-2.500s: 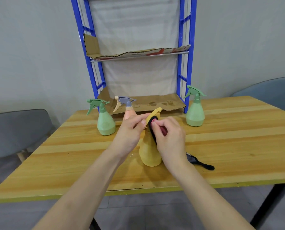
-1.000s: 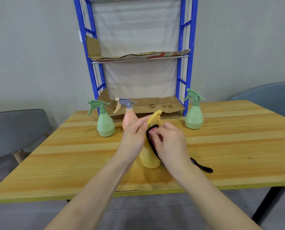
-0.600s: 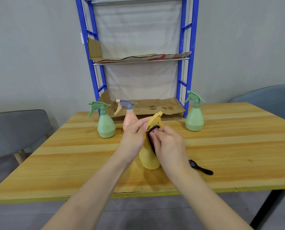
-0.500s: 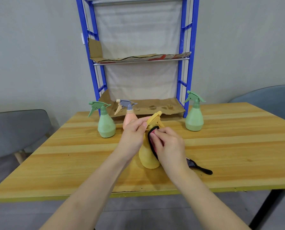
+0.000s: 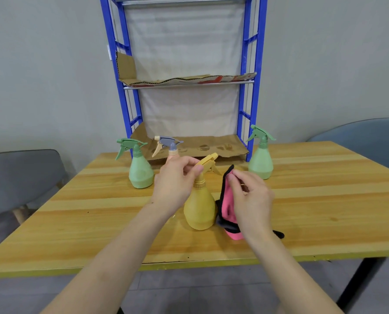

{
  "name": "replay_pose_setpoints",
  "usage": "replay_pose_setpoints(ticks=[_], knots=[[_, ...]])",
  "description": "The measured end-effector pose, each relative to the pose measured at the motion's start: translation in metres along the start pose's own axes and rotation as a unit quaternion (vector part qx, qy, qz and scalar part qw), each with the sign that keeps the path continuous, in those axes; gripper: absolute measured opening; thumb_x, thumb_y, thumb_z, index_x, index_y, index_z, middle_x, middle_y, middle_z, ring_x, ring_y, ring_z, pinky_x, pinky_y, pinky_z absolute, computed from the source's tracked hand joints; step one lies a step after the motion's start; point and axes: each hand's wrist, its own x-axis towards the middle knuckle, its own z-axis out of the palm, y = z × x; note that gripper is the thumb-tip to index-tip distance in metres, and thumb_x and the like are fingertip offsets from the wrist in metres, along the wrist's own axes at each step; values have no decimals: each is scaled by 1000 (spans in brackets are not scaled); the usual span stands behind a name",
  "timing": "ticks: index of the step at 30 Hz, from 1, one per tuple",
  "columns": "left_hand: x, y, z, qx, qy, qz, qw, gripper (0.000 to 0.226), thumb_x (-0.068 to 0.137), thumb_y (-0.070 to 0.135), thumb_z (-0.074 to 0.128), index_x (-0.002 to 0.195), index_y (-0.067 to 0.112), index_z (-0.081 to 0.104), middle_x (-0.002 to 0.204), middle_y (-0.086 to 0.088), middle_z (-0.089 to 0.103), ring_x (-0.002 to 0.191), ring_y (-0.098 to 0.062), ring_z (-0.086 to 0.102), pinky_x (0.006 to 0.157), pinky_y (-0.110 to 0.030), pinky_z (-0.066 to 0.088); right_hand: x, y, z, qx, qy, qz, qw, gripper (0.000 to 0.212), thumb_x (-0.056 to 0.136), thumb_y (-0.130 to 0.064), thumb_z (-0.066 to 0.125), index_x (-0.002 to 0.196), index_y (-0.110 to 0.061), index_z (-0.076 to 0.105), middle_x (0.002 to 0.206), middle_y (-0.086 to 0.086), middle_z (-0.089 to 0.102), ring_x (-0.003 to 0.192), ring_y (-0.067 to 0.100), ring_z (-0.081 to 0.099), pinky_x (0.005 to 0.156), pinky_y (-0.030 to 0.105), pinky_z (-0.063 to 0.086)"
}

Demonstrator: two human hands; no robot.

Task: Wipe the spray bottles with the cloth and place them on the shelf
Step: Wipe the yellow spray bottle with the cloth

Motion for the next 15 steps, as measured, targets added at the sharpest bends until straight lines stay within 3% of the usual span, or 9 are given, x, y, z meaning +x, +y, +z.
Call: replay_pose_setpoints(ticks=[4,8,11,15], knots=[[5,1,-9,117,5,32,993,11,102,37,61,100,42,71,97,15,64,100,-14,58,97,-52,47,10,6,4,-4,13,-29,1000,12,92,-4,75,102,-7,81,97,-2,73,92,1,63,89,3,41],[9,-3,-8,116,0,42,992,18,103,32,60,113,34,75,96,10,61,97,-18,58,96,-53,47,15,0,17,80,-108,21,991,16,98,-9,68,104,-16,81,96,-10,78,92,6,67,85,19,50],[8,-8,-5,121,4,66,990,19,104,29,60,111,31,77,93,1,62,94,-24,62,90,-53,49,16,-1,19,136,-165,60,975,21,103,-14,60,110,-21,79,94,-14,77,91,5,67,83,21,50],[7,-11,-5,142,28,89,985,19,104,29,60,109,28,78,92,-1,62,90,-24,61,87,-52,49,17,7,23,50,-197,6,979,19,107,-16,51,95,-14,66,84,-7,67,80,18,59,73,33,45]])
